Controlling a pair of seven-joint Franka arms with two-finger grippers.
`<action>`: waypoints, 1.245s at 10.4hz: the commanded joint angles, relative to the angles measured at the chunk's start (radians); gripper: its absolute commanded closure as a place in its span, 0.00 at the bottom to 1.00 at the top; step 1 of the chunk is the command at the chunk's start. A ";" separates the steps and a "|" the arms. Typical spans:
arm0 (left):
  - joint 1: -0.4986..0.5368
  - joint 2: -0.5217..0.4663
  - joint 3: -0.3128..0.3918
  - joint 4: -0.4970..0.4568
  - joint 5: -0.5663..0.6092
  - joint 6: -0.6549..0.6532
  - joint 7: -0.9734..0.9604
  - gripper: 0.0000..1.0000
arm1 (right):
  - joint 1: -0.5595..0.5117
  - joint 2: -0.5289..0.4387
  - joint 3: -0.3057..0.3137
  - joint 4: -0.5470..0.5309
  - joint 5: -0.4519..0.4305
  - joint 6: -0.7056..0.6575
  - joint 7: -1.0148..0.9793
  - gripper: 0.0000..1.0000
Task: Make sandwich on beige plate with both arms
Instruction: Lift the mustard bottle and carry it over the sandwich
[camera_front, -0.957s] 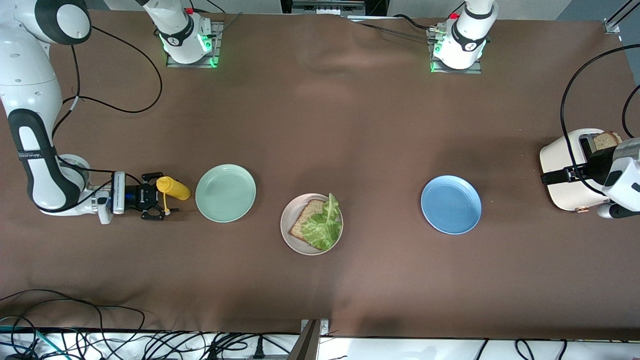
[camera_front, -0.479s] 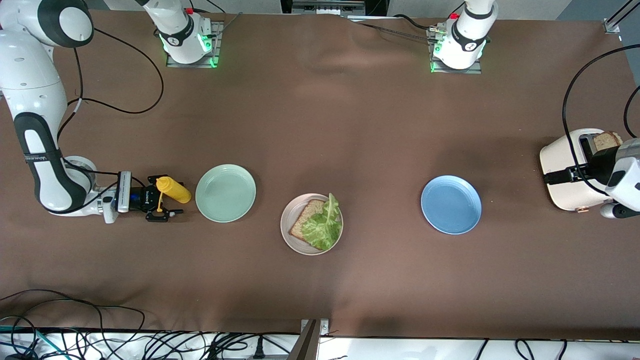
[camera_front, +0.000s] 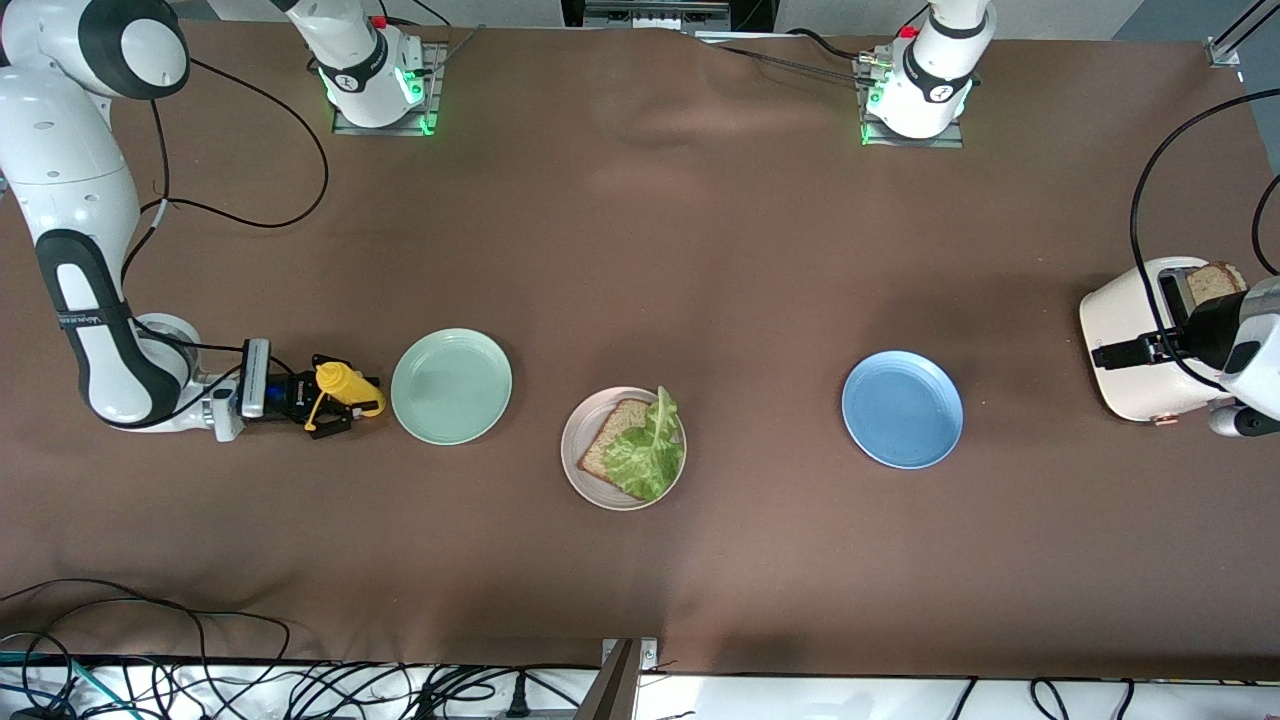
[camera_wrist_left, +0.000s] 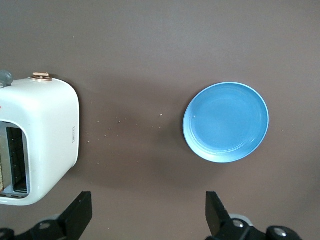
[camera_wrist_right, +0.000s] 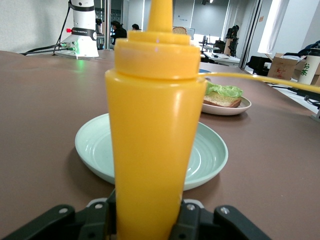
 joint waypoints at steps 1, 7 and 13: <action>-0.004 0.000 -0.003 0.010 0.002 -0.007 0.008 0.00 | -0.011 0.004 0.016 0.022 0.014 -0.006 -0.006 1.00; 0.001 0.001 -0.003 0.010 0.000 -0.007 0.009 0.00 | 0.052 -0.256 0.014 0.047 -0.309 0.097 0.532 1.00; -0.005 0.003 -0.003 0.010 0.000 -0.007 0.006 0.00 | 0.482 -0.485 -0.111 0.047 -0.738 0.258 1.413 1.00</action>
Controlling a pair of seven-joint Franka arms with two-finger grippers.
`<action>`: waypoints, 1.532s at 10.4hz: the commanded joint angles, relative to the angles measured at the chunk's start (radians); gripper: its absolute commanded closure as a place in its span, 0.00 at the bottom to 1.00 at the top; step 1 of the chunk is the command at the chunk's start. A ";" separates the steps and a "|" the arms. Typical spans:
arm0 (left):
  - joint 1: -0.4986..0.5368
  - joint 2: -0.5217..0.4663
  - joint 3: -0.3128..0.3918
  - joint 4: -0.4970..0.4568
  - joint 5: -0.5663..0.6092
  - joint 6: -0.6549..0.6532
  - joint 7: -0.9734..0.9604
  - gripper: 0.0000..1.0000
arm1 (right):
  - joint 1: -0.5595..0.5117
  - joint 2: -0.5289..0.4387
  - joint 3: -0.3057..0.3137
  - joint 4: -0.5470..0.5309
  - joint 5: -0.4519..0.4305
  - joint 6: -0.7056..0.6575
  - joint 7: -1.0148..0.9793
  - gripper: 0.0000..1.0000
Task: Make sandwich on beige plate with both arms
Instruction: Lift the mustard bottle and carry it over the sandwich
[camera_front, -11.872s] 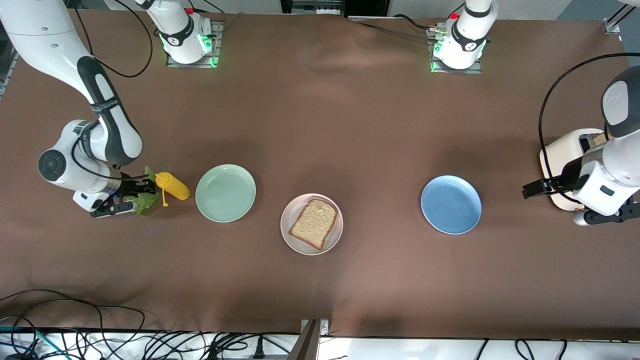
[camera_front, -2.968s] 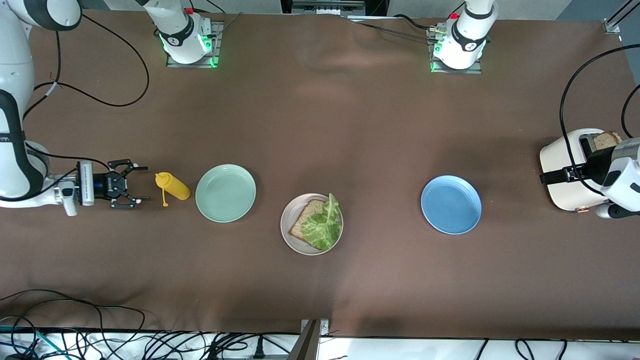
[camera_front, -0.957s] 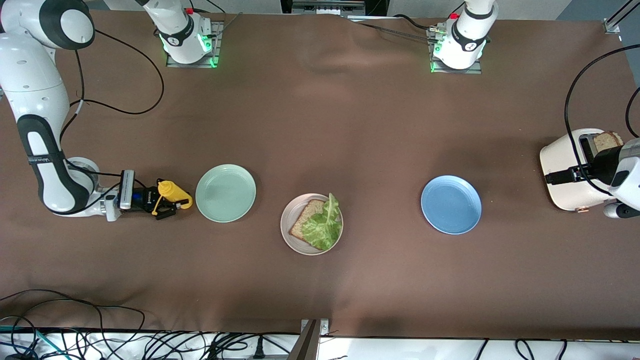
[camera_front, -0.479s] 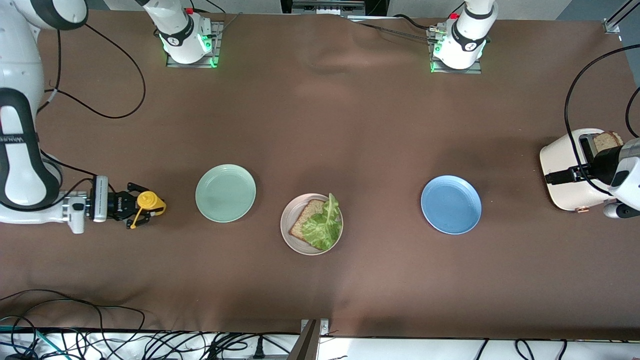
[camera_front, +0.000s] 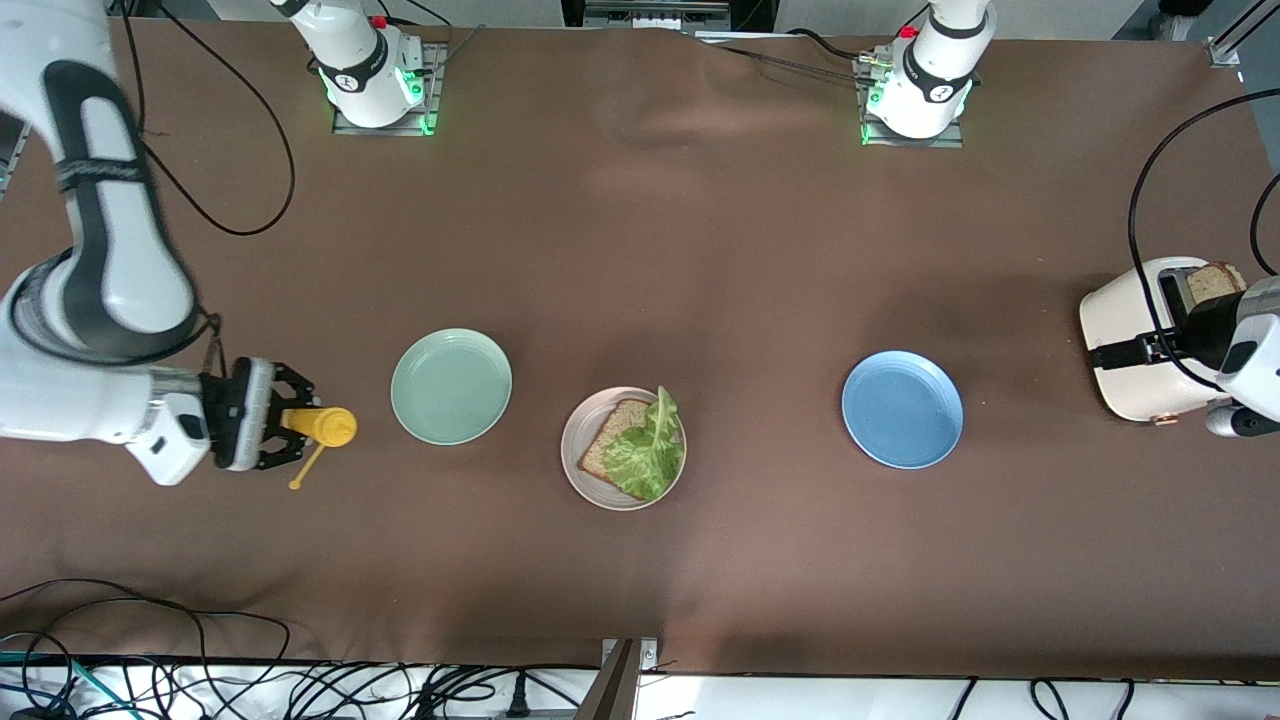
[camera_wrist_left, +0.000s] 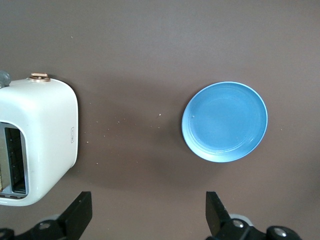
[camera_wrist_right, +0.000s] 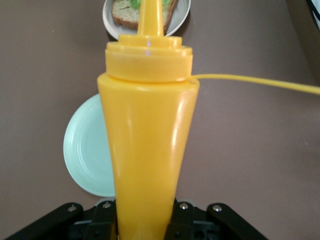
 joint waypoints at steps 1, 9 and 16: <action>-0.003 0.002 -0.001 0.011 0.000 -0.007 0.008 0.00 | 0.240 -0.047 -0.162 -0.034 -0.075 0.032 0.230 1.00; 0.003 0.002 -0.001 0.011 0.002 -0.007 0.012 0.00 | 0.883 0.148 -0.300 0.083 -0.898 -0.085 0.889 1.00; -0.003 0.002 -0.001 0.011 0.004 -0.007 0.006 0.00 | 0.974 0.349 -0.380 0.216 -1.093 -0.178 0.925 1.00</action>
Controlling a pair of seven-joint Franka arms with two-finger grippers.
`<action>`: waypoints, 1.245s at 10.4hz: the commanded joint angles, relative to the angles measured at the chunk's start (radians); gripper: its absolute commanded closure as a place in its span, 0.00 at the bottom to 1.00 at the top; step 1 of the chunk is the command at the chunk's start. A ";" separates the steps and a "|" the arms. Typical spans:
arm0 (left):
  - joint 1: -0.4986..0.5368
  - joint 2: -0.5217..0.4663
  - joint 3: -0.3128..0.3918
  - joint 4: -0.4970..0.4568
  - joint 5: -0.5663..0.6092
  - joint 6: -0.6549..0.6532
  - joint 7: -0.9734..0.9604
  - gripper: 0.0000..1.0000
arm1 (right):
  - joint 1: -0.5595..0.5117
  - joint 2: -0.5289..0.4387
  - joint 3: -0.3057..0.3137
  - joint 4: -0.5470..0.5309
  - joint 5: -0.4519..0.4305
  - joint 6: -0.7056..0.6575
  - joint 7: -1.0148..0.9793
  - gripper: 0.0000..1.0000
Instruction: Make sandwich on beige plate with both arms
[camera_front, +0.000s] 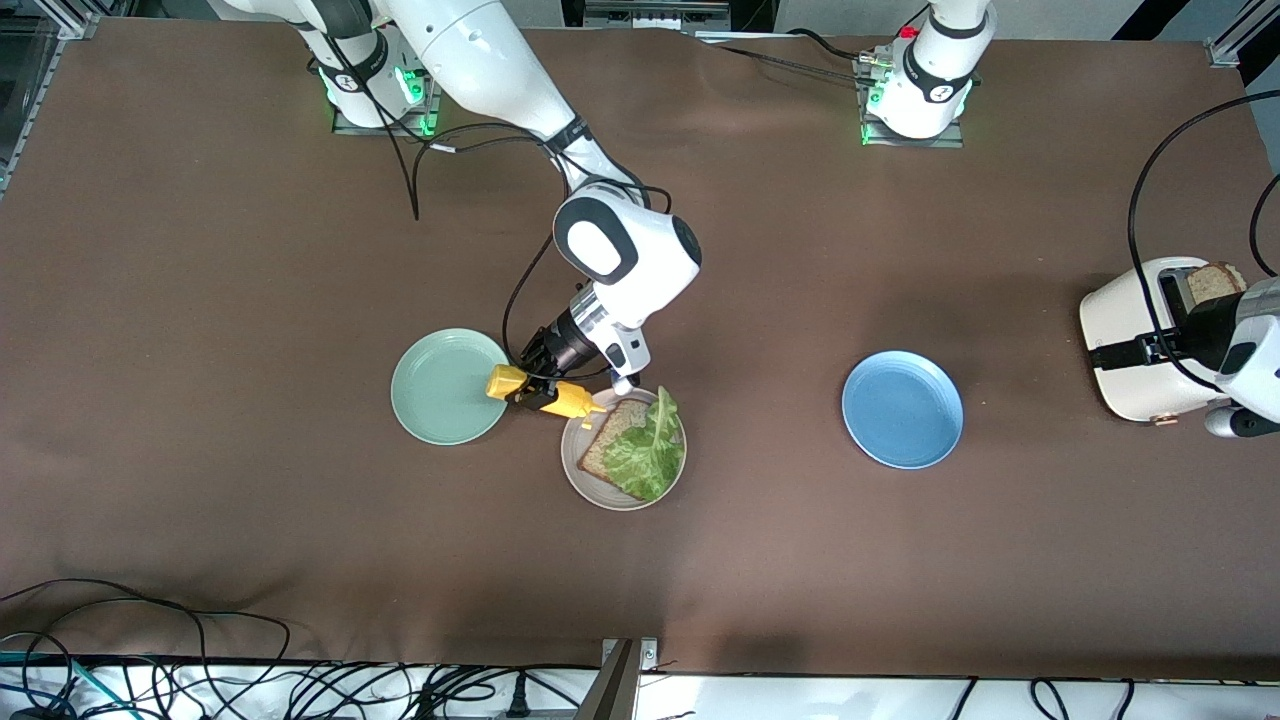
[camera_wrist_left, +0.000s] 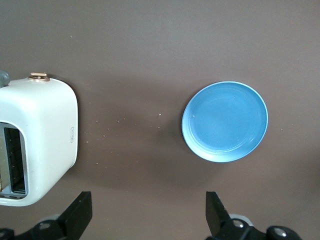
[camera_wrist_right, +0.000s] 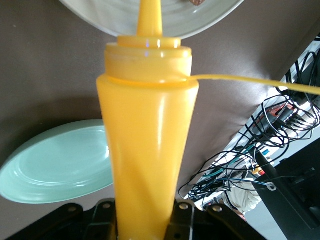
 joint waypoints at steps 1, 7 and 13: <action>-0.001 -0.001 -0.001 0.011 0.004 -0.007 0.008 0.00 | 0.024 0.022 -0.039 0.058 -0.017 -0.009 -0.021 1.00; 0.001 0.001 -0.001 0.009 0.004 -0.007 0.011 0.00 | 0.002 0.077 -0.121 0.113 0.060 0.129 -0.015 1.00; 0.007 0.001 -0.001 0.008 0.004 -0.007 0.020 0.00 | 0.099 0.046 -0.166 0.116 0.150 0.112 -0.023 1.00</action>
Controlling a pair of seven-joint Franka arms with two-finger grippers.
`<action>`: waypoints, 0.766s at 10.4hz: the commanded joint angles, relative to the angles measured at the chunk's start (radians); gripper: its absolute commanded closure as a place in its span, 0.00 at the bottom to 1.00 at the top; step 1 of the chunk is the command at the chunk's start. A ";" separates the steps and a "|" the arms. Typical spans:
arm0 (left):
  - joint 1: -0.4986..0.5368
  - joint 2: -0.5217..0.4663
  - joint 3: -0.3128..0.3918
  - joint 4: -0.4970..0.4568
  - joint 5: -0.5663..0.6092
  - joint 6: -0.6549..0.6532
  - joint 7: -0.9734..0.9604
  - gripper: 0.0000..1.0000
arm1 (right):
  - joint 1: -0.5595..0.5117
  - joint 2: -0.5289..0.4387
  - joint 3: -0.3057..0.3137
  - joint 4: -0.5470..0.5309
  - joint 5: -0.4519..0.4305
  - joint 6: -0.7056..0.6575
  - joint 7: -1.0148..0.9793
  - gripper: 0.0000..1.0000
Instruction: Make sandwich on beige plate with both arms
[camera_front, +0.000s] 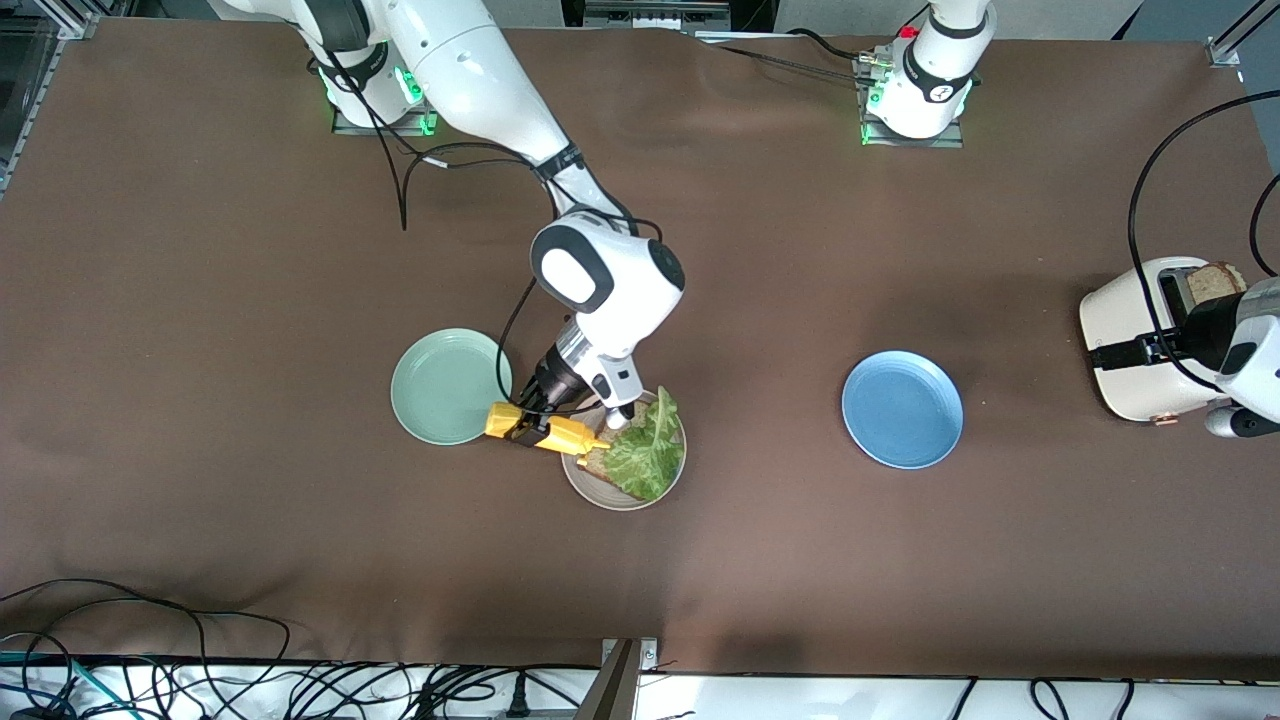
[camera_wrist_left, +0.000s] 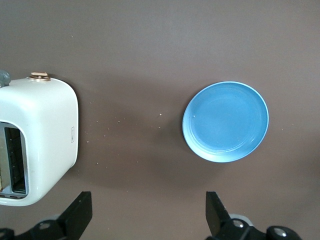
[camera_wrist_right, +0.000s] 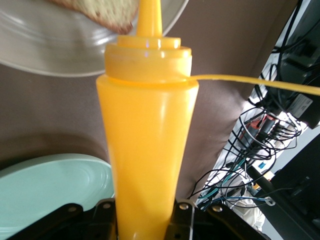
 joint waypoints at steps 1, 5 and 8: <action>0.004 0.000 -0.001 0.008 0.004 -0.007 0.018 0.00 | 0.096 -0.005 -0.054 0.018 0.021 -0.021 -0.013 1.00; 0.004 0.001 -0.001 0.008 0.004 -0.007 0.020 0.00 | 0.153 0.077 -0.111 0.099 0.019 0.005 -0.010 1.00; 0.004 0.001 -0.001 0.008 0.004 -0.007 0.018 0.00 | 0.126 0.101 -0.126 0.099 0.019 0.049 -0.010 1.00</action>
